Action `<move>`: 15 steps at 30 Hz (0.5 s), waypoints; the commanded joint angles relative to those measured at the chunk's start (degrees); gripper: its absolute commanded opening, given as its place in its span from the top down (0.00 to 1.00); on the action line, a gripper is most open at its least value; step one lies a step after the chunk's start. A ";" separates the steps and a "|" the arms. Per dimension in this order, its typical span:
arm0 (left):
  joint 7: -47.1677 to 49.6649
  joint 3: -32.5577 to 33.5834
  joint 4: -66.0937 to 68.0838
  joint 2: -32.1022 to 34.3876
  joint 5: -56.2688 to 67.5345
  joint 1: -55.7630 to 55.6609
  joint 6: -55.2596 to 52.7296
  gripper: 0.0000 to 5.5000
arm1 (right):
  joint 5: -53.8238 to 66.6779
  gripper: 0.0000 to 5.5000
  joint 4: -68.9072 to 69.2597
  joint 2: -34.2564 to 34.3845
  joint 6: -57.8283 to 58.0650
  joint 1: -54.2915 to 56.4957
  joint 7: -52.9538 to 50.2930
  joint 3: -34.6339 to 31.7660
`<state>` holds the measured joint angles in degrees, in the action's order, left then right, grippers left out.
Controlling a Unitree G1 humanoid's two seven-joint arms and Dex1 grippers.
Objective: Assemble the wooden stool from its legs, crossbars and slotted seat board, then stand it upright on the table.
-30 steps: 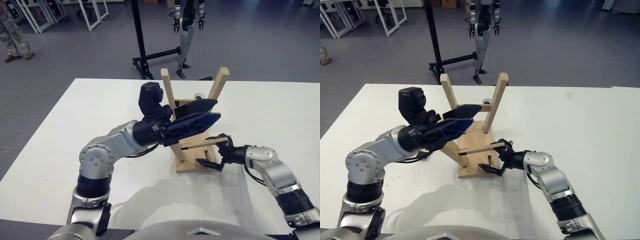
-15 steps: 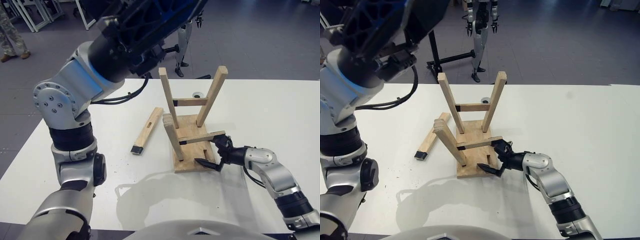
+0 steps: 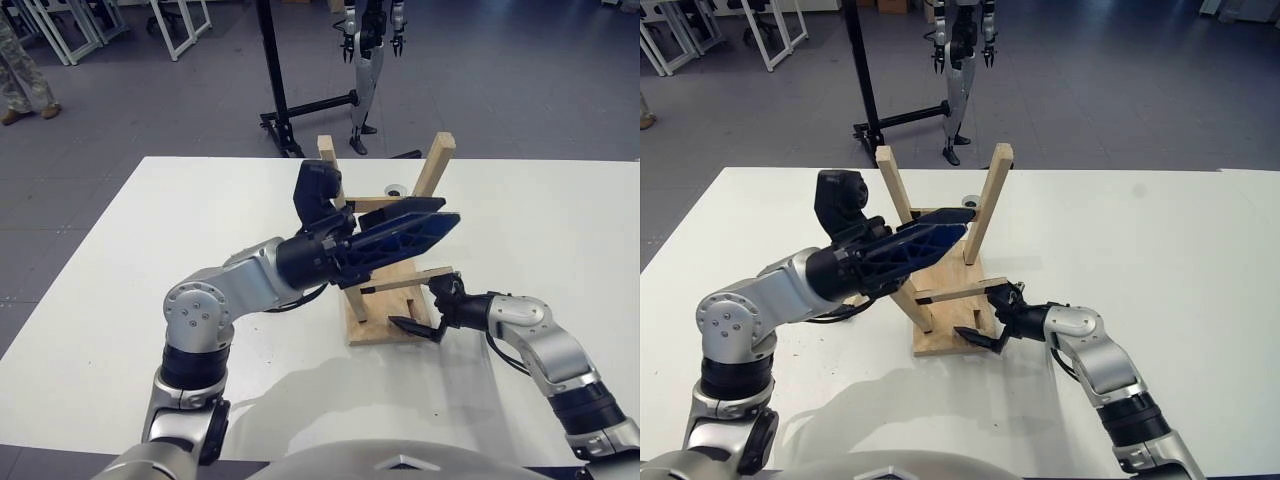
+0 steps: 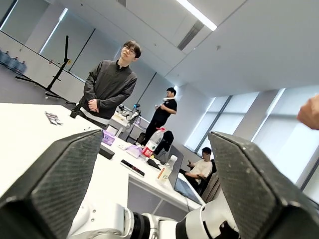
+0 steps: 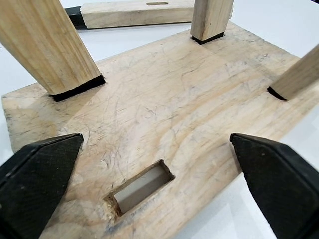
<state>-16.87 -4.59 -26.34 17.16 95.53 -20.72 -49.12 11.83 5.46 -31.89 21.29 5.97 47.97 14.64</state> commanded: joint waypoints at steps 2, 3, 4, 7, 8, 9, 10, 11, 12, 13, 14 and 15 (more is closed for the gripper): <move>0.51 -2.09 -3.78 1.58 16.47 -0.62 -1.21 0.29 | -3.32 0.00 -2.57 -0.40 0.65 -0.92 -1.69 1.20; -2.03 -1.36 -3.70 1.07 17.42 -1.47 -1.45 0.29 | -3.39 0.00 -2.69 -0.47 0.51 -0.99 -1.73 1.21; -4.65 -0.31 -3.17 1.20 17.46 -2.81 -1.98 0.29 | -3.45 0.00 -2.80 -0.52 0.43 -1.00 -1.74 1.24; -12.82 5.49 1.76 2.61 17.47 -9.84 -5.08 0.29 | -3.69 0.00 -3.44 -0.52 0.13 -0.75 -1.77 1.52; -14.87 8.07 3.95 2.11 17.47 -12.59 -5.91 0.29 | -3.74 0.00 -3.63 -0.54 0.00 -0.71 -1.72 1.63; -15.23 11.17 5.96 1.64 17.47 -15.85 -5.85 0.29 | -3.83 0.00 -3.77 -0.59 -0.13 -0.80 -1.75 1.71; -13.25 14.43 7.64 1.95 17.47 -19.21 -4.53 0.29 | -3.84 0.00 -3.69 -0.56 -0.02 -0.99 -2.10 1.56; -11.13 16.69 8.51 2.89 17.46 -21.48 -3.46 0.29 | -3.82 0.00 -3.63 -0.54 0.08 -1.11 -2.50 1.32; -8.24 18.36 8.50 4.84 17.45 -22.84 -2.04 0.29 | -3.79 0.00 -3.65 -0.36 0.21 -1.17 -3.25 0.84; -5.17 19.82 8.14 7.27 17.43 -23.33 -0.61 0.29 | -3.38 0.00 -3.50 -0.18 0.53 -1.22 -3.78 0.18; -2.47 21.09 7.67 9.45 17.29 -23.23 0.82 0.29 | -2.77 0.00 -3.22 0.01 0.97 -1.30 -4.41 -0.69; -0.19 22.59 7.53 11.31 16.46 -22.75 2.21 0.29 | -2.21 0.00 -2.91 0.05 1.34 -1.41 -4.96 -1.59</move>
<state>-21.12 15.57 -18.41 24.90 112.86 -43.28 -49.12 11.55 4.02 -31.27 19.57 5.96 45.15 14.17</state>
